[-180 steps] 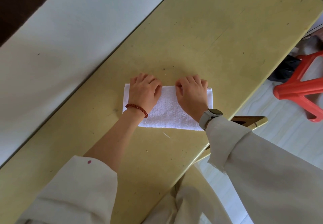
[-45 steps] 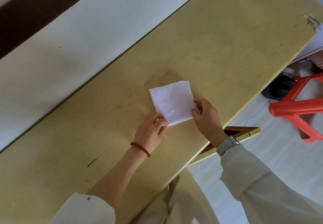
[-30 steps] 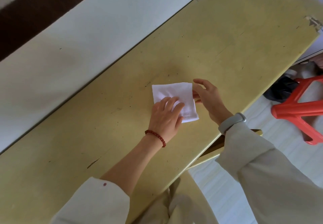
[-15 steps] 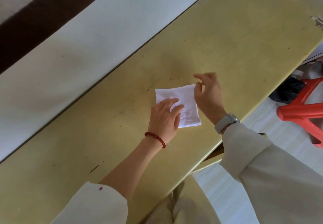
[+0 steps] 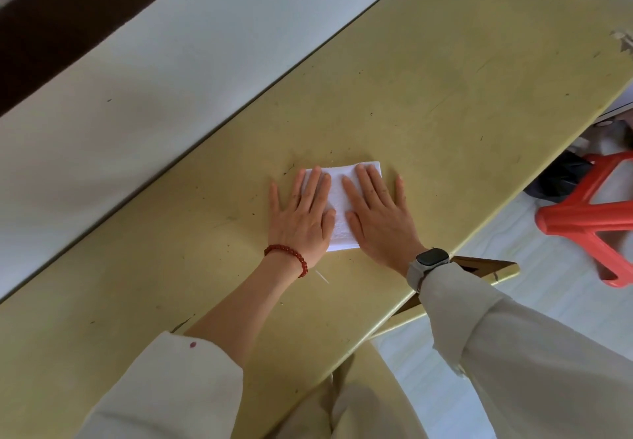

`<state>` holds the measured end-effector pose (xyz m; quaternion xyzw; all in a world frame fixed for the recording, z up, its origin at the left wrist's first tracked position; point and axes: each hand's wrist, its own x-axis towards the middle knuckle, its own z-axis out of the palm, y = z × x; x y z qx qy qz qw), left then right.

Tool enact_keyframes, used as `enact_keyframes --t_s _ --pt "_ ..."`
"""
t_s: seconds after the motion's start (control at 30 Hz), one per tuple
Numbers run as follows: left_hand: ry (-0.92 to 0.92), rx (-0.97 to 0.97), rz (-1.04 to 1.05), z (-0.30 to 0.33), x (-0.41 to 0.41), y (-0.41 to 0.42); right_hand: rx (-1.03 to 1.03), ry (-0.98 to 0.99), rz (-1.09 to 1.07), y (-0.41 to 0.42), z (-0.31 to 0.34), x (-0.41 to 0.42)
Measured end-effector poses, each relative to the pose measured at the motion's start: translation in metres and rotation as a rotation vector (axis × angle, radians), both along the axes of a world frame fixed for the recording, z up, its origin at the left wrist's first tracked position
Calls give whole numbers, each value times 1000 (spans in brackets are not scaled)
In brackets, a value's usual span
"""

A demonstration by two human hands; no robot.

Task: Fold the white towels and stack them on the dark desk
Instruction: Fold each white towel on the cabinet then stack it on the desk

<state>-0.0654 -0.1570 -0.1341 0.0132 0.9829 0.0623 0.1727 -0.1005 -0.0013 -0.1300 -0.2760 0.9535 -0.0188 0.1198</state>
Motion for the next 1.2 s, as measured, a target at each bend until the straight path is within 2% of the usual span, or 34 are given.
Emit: enact_keyframes --t_s 0.1,0.23,0.33,0.43,0.53,0.63,0.73,0.8,0.9,0.97,1.07,1.13,1.2 --pt "-3 -2 -17 3 -3 -4 -32 -12 4 0 4 0" --pt "103 71 -18 21 -10 -12 -133 59 -9 5 15 2" --pt "131 7 81 30 -8 -18 -250 120 77 12 22 21" --pt "255 -76 113 38 6 -20 -197 110 154 22 25 34" --pt "304 29 68 43 22 -18 -155 78 -6 27 29 22" --pt "322 154 31 37 36 -9 -292 -87 -365 17 38 10" --pt "264 297 335 31 37 -3 -386 -238 -668 4 39 6" --pt "137 291 563 32 32 0 -333 -279 -773 -3 38 5" --pt "47 258 679 31 26 3 -211 -368 -881 -9 37 -2" --pt "9 264 724 30 23 3 -210 -440 -931 -10 38 -9" --pt "-40 260 742 32 19 4 -244 -523 -935 -12 41 -14" --pt "-59 247 722 36 16 5 -271 -491 -896 -15 45 -12" --pt "-66 276 715 36 17 3 -386 -448 -842 -19 52 -6"
